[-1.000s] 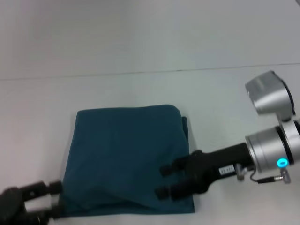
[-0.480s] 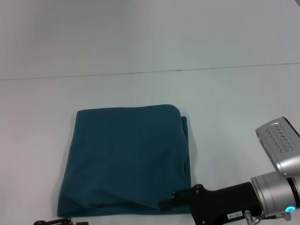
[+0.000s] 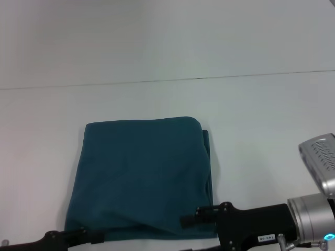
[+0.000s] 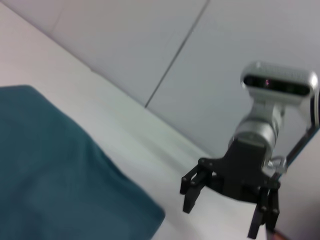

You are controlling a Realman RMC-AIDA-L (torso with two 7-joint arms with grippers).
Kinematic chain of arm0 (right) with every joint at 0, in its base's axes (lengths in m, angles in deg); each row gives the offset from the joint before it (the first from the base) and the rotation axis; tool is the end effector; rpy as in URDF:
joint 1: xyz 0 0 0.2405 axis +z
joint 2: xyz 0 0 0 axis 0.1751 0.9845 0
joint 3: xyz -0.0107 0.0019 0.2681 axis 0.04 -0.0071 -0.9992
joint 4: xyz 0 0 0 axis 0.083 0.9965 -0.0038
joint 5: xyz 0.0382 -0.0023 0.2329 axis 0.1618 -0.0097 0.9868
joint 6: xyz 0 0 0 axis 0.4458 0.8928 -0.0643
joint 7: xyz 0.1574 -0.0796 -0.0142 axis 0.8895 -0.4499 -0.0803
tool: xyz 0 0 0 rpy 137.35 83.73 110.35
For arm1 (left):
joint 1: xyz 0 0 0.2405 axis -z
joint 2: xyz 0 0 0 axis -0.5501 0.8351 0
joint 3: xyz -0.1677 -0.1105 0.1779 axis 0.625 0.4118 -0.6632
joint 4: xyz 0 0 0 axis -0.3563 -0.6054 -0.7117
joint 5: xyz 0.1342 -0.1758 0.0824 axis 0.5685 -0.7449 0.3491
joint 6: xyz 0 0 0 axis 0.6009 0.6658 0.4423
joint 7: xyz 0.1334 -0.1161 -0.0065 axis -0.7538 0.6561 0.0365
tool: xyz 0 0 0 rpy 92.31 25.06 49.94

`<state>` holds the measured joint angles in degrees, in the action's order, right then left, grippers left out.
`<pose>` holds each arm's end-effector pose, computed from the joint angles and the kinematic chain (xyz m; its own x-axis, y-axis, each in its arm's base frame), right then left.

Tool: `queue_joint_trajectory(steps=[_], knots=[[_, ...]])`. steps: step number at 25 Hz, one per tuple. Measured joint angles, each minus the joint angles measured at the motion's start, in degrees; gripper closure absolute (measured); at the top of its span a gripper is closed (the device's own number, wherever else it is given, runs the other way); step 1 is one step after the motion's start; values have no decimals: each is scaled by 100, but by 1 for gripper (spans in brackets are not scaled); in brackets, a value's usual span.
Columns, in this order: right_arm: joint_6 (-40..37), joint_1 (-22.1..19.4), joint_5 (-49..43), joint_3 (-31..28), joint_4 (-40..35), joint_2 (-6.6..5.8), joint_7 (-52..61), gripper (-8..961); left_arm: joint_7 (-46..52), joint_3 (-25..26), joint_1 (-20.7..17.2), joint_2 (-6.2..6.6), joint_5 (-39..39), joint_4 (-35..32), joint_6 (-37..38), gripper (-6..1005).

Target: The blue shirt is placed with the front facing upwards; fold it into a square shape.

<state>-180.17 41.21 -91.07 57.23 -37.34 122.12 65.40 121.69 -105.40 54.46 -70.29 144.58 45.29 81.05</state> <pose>0.2600 0.3056 -0.1002 0.8089 -0.3917 -0.4385 -0.3580 -0.9197 0.1611 -0.3156 0.2648 -0.0364 0.6393 0.5916 0.4912 0.5916 -0.7865 0.1774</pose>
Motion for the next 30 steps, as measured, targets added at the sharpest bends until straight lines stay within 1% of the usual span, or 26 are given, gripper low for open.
queue_joint_trajectory(steps=[2, 4, 6, 10, 30], knots=[[1, -71, 165, -1, 2, 0, -63, 137, 36, 53, 43, -21, 1, 69, -2, 111], [-4, -102, 201, 2, 3, 0, -111, 137, 28, 62, 60, -57, 10, 80, -27, 111], [-8, -122, 202, 10, 9, 0, -128, 137, 25, 108, 67, -66, 2, 69, -35, 111], [-5, -131, 204, 8, 38, 0, -129, 137, 40, 232, 82, -54, -10, 68, -31, 111], [-2, -124, 210, -5, 48, 0, -102, 137, 54, 250, 89, -70, -10, 59, 20, 111]])
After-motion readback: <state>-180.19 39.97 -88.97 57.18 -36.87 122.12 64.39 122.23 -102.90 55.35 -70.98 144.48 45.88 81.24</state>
